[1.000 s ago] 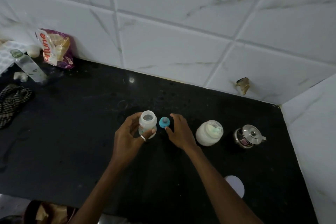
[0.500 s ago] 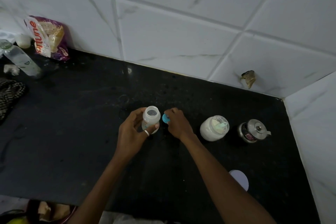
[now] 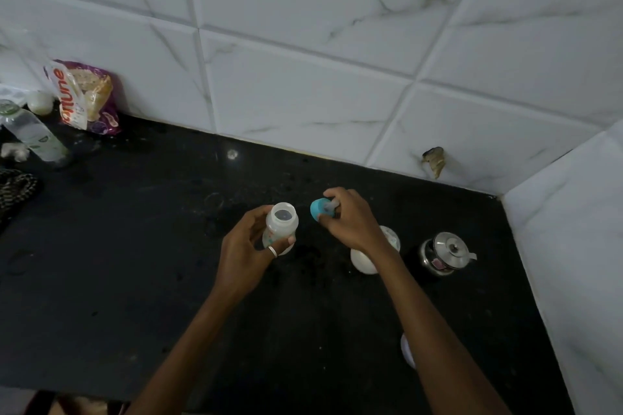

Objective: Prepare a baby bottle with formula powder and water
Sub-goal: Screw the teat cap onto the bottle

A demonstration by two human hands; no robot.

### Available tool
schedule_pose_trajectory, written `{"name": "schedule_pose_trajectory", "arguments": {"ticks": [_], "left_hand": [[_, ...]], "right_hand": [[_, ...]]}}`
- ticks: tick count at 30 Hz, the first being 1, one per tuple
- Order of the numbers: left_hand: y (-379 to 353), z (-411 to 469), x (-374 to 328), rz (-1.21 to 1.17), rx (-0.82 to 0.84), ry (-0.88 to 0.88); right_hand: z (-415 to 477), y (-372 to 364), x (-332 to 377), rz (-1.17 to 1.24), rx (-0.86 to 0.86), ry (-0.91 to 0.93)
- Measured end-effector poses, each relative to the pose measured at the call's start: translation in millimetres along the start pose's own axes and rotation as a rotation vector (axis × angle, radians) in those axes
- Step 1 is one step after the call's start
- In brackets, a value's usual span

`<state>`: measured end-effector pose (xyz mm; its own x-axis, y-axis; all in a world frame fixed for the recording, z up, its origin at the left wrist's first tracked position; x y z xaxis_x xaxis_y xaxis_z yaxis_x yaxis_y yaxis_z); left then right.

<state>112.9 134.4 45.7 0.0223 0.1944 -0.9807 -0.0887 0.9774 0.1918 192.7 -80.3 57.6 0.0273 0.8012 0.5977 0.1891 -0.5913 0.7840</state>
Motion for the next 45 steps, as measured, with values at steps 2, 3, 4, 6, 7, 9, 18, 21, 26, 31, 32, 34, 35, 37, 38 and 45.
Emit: {"name": "schedule_pose_trajectory", "arguments": {"ticks": [2,3,4,6,7,9,18,21,26,31,32,34,35,37,38,45], "left_hand": [[-9,3,-14,-0.001,-0.015,-0.036],[-14,5,-22,-0.007,-0.018,-0.049],[-20,7,-32,-0.017,-0.016,-0.066],[-31,11,-55,-0.032,-0.007,-0.111],[-37,14,-68,-0.036,0.000,-0.138],[-46,18,-92,-0.034,0.010,-0.186],[-65,22,-177,0.000,0.005,-0.357],[-66,20,-194,0.016,0.008,-0.394],[-65,23,-207,0.034,0.002,-0.416],[-68,25,-216,0.047,0.006,-0.433],[-69,25,-218,0.047,0.010,-0.436],[-71,26,-220,0.047,0.019,-0.440],[-72,26,-220,0.046,0.021,-0.440],[-73,26,-221,0.041,0.024,-0.434],[-74,25,-221,0.038,0.026,-0.431],[-74,24,-221,0.042,0.013,-0.414]], "right_hand": [[-8,39,8,0.029,-0.034,0.034],[-12,58,15,0.043,-0.051,0.058],[-17,79,22,0.050,-0.069,0.088],[-29,119,41,0.040,-0.089,0.142],[-36,139,51,0.035,-0.091,0.171],[-48,172,73,0.040,-0.084,0.232],[-91,269,134,-0.109,-0.107,0.468],[-99,288,141,-0.149,-0.120,0.519],[-104,297,151,-0.240,-0.020,0.552],[-101,297,160,-0.323,0.077,0.563],[-100,297,161,-0.337,0.090,0.568],[-98,295,163,-0.357,0.111,0.573],[-97,294,164,-0.361,0.121,0.574],[-94,292,164,-0.365,0.142,0.571],[-93,291,164,-0.367,0.152,0.565],[-90,287,162,-0.371,0.161,0.539]]}}
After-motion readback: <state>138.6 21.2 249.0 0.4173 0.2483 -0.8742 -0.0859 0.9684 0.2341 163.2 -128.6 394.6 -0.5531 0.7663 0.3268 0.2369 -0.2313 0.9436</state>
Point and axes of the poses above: each hand's wrist, its own z-axis towards the middle knuckle, its own y-axis out of the back of the hand, x = y × z, the point moved 4 cm from there along z, towards the middle knuckle, and after that the axes turned 2 degrees about -y, right-handed, at the moved point
